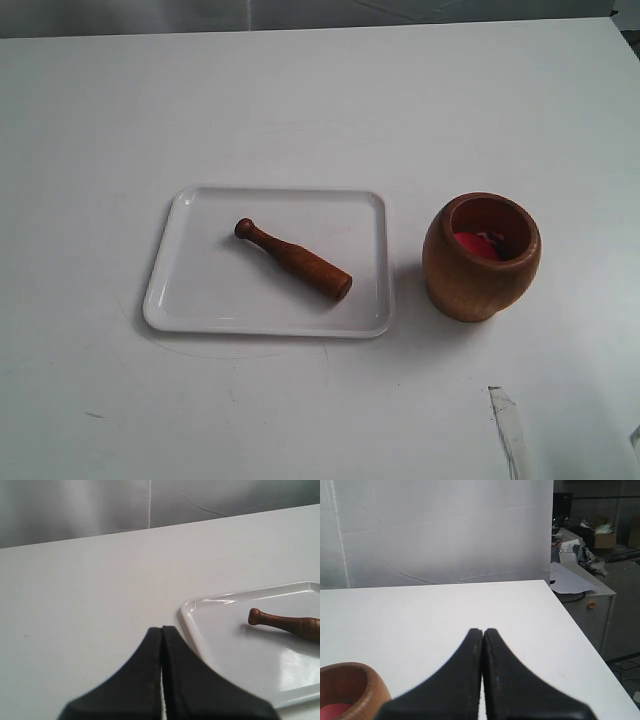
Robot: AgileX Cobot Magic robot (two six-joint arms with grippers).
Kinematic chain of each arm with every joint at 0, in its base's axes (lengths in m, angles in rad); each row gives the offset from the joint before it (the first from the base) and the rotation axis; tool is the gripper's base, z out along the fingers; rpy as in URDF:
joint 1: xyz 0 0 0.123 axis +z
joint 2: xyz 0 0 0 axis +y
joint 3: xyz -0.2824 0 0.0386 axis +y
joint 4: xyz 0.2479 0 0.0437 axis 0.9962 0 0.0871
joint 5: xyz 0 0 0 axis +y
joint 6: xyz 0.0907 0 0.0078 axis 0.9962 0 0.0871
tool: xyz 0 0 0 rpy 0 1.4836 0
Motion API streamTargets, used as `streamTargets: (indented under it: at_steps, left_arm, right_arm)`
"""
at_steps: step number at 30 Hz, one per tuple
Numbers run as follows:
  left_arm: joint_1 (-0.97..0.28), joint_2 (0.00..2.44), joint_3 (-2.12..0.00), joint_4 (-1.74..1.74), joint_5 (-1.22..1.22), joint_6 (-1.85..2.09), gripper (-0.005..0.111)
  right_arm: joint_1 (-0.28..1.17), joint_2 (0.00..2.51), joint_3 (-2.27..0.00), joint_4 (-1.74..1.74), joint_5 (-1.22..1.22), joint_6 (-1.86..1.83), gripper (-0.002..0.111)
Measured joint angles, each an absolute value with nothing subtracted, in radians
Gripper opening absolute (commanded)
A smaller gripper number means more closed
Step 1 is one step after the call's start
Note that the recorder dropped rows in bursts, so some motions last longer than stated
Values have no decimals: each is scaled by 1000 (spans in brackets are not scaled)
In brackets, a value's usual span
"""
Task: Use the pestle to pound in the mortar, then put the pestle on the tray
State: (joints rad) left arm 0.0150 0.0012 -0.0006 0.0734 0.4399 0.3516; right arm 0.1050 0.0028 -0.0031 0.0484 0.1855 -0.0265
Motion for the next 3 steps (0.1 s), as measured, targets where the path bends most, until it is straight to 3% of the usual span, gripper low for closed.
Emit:
streamTargets:
  at_steps: [3]
  left_arm:
    - [15, 1, -1, 73, 440, 352, 0]
  right_arm:
    - [105, 3, -3, 48, 185, -27, 0]
